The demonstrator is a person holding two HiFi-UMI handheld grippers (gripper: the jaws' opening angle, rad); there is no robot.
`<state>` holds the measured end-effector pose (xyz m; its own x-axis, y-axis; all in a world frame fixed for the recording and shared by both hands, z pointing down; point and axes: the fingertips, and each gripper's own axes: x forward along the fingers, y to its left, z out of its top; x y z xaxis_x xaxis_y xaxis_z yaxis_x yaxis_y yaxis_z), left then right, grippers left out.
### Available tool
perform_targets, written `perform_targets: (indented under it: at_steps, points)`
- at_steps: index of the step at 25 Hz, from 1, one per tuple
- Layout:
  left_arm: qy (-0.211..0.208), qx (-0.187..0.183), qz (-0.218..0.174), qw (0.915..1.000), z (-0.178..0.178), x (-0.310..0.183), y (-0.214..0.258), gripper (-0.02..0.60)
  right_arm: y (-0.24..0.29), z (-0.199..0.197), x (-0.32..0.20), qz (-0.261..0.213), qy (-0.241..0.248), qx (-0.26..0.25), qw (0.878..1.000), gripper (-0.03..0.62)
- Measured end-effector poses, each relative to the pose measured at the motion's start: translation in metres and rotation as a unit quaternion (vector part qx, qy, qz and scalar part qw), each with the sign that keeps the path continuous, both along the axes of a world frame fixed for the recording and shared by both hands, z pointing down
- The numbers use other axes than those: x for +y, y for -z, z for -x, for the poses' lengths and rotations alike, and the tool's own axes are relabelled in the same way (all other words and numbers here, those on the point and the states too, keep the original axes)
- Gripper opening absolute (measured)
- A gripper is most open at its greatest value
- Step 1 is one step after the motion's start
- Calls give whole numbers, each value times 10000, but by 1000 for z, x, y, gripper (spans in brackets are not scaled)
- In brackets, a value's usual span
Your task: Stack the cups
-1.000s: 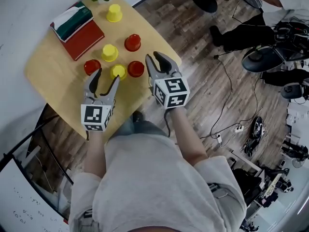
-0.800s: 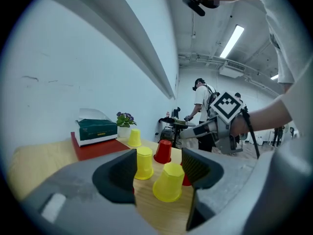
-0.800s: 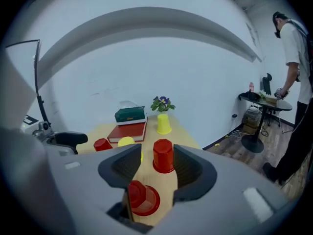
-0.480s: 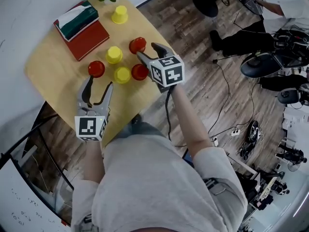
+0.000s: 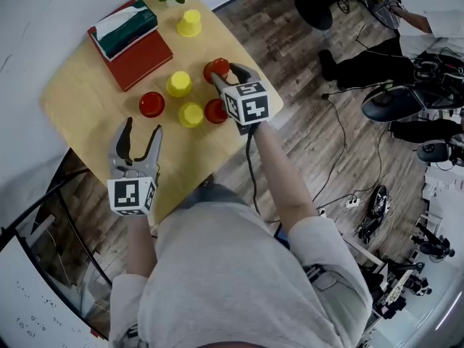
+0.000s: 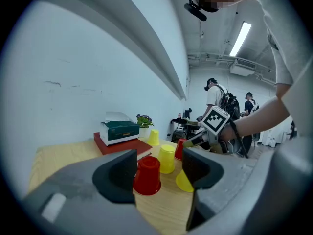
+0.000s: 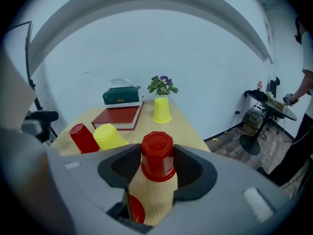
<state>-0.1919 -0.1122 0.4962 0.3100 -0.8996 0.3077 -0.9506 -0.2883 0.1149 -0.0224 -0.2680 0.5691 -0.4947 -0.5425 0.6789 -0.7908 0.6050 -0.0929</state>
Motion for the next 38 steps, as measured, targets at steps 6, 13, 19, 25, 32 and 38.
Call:
perform_targets:
  at_steps: [6,13,19,25,32,38]
  points:
    - [-34,24,-32,10000,-5,-3,1,288,24,-16,1,-305,-227,-177,9991,209]
    - [-274,46,-72,9996,-25,-5,5,288,44,-55,25,-481,-625,-320,9964,209]
    - [-455,69,-122,9989,-40,-6,9,288,37,-86,61,-398,-934,-253,9945,209]
    - [-594,76,-126,9981,-52,-4,12,288,19,-100,96,-182,-1096,-169,9937,209]
    - [-686,48,-123,9976,-58,2,11,287,-2,-96,119,-42,-1007,21,9949,209]
    - [-566,-99,-127,9983,-45,2,11,288,-5,-95,123,-65,-1055,67,9944,213]
